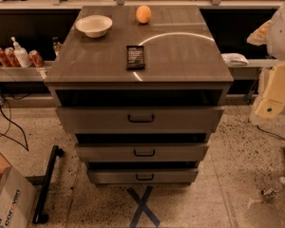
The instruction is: Open middle drawer
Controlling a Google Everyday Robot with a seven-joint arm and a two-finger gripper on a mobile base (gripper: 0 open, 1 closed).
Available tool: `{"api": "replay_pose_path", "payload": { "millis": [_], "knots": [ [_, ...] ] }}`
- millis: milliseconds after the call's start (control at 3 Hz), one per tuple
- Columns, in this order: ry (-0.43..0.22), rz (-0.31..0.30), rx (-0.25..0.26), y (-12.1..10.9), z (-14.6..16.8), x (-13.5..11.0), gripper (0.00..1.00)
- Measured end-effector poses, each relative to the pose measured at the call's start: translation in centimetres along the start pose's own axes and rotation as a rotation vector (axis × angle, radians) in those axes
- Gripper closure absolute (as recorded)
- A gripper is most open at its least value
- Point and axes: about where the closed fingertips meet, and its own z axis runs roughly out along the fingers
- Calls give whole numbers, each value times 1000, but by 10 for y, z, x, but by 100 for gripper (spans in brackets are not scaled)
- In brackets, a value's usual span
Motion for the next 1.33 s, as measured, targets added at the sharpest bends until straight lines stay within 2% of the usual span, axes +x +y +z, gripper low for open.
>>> {"api": "replay_pose_path", "payload": {
  "millis": [333,1000,1333],
  "knots": [
    [0,0,0,0,0,0,0],
    [-89,6,-1,18,16,5,0],
    [-144,47,-19,33,58,16,0]
  ]
}}
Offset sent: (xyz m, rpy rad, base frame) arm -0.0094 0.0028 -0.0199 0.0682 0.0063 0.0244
